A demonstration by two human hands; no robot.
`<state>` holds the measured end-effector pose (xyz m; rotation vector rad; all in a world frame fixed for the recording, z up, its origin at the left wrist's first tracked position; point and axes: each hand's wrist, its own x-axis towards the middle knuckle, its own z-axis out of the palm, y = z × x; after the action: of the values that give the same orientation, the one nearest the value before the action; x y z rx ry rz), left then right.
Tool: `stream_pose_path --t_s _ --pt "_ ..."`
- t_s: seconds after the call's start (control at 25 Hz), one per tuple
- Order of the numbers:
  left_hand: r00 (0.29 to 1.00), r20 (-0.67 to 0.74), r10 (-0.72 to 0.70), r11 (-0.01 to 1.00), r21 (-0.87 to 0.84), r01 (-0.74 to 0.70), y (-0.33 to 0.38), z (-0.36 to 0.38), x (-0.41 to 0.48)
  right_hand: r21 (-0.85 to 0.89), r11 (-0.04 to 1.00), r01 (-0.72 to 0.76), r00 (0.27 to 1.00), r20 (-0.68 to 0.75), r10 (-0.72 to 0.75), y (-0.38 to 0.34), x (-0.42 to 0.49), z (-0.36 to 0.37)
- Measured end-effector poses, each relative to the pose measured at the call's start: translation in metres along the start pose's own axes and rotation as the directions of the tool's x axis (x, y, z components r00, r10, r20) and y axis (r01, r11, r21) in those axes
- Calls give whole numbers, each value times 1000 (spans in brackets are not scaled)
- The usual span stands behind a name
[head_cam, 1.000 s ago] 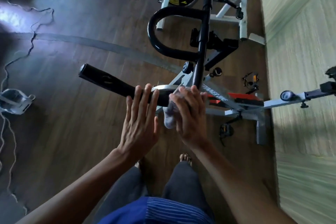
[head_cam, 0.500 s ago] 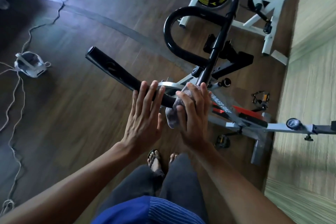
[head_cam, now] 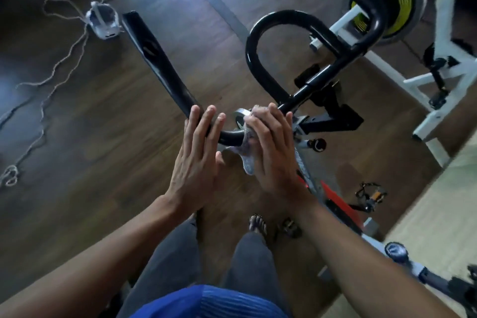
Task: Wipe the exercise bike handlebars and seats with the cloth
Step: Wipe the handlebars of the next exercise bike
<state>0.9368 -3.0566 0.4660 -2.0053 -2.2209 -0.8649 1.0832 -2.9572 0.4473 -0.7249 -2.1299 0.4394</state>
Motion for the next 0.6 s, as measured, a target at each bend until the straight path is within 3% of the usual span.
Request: stream_pose_path --t_s 0.2,0.32,0.44,0.48,0.6 --pt "991 -59 -123 991 42 126 37 14 -7 39 985 170 984 55 -172 31 8 -8" --pt "984 -77 -159 985 62 164 42 18 -8 104 992 64 998 10 -66 41 12 -8" --pt "979 -95 -182 980 59 188 44 21 -8 72 978 195 980 34 -197 55 11 -8" --pt "977 -100 -186 979 64 193 44 22 -7 61 979 197 980 23 -199 65 16 -10" --pt "972 -111 -208 974 68 216 47 24 -6 120 992 24 999 -47 -18 66 21 -11"
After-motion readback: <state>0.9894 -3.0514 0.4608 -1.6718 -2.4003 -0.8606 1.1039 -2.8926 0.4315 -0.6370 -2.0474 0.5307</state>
